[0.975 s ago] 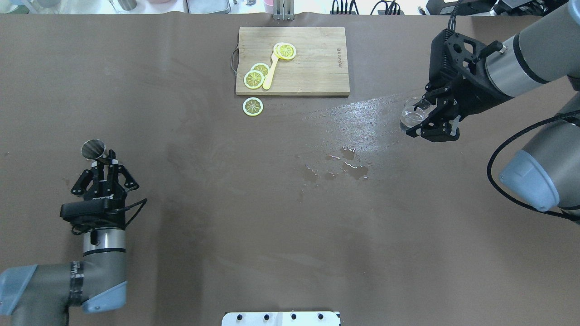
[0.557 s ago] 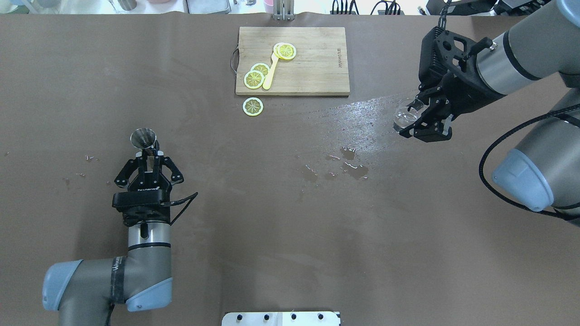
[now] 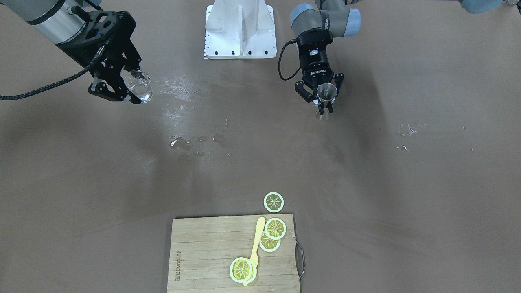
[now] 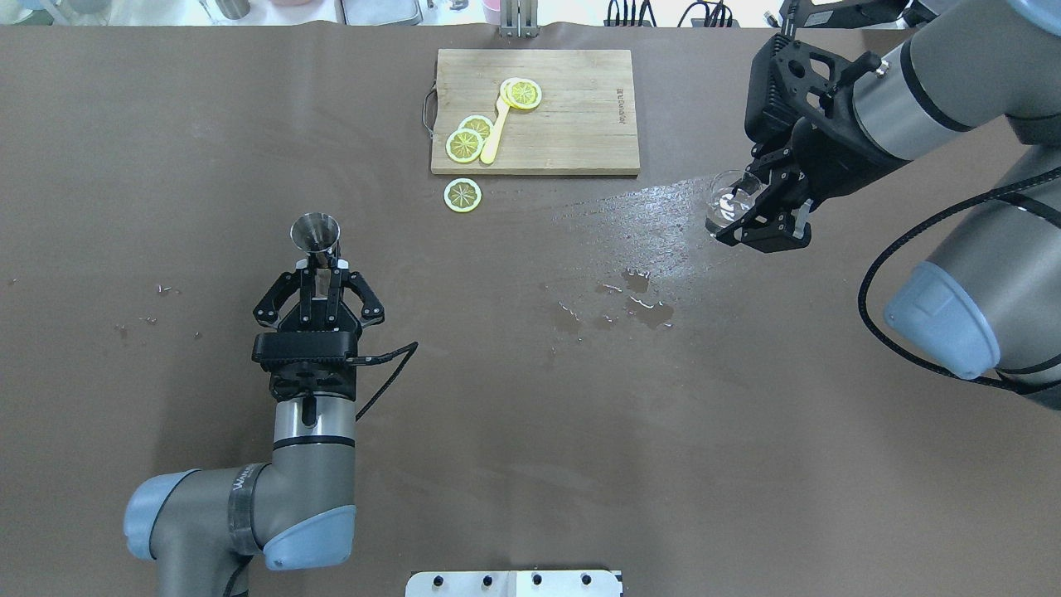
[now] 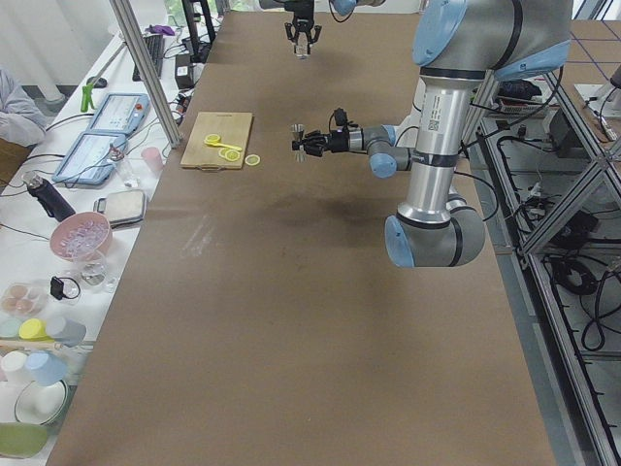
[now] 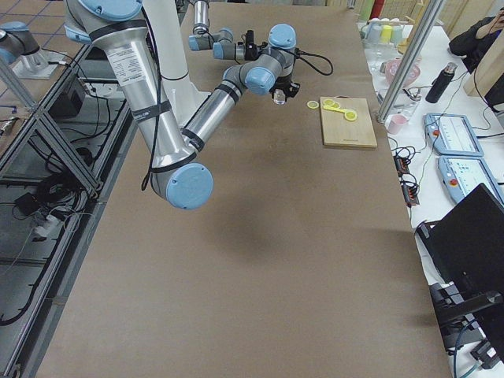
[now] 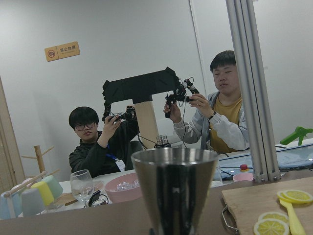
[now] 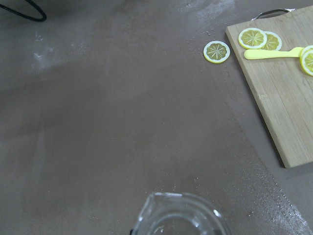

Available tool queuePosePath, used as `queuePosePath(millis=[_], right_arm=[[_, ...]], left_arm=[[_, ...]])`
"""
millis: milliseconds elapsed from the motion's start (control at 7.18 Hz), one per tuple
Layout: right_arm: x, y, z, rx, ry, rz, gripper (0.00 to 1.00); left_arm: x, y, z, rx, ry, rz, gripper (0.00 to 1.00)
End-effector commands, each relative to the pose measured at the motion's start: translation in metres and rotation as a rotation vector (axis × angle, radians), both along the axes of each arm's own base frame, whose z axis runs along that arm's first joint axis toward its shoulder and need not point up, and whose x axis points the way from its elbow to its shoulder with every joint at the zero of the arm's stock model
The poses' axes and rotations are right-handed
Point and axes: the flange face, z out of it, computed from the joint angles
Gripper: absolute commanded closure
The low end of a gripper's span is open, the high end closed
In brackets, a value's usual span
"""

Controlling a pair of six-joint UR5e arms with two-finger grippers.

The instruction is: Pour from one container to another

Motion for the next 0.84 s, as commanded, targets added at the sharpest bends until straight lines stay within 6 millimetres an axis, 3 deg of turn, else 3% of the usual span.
queuePosePath(millis=[0,279,557,697], right_arm=[[0.000,0.001,-0.002,-0.006,0.003,-0.004,1.00],[-0.007,-0.004,-0.031,-0.031,0.025,-0.010,1.00],[-0.016,-0.007,-0.057,0.009,0.053,-0.036,1.00],[-0.022,-0.007,-0.069,0.063,0.078,-0.062,1.00]], left_arm=[[0.024,-0.020,-0.029,0.000,0.005,-0.008,1.00],[0.039,-0.039,-0.056,-0.011,-0.004,-0.010,1.00],[0.043,-0.072,-0.083,-0.014,-0.026,-0.035,1.00],[0.049,-0.103,-0.099,-0.016,-0.037,-0.073,1.00]])
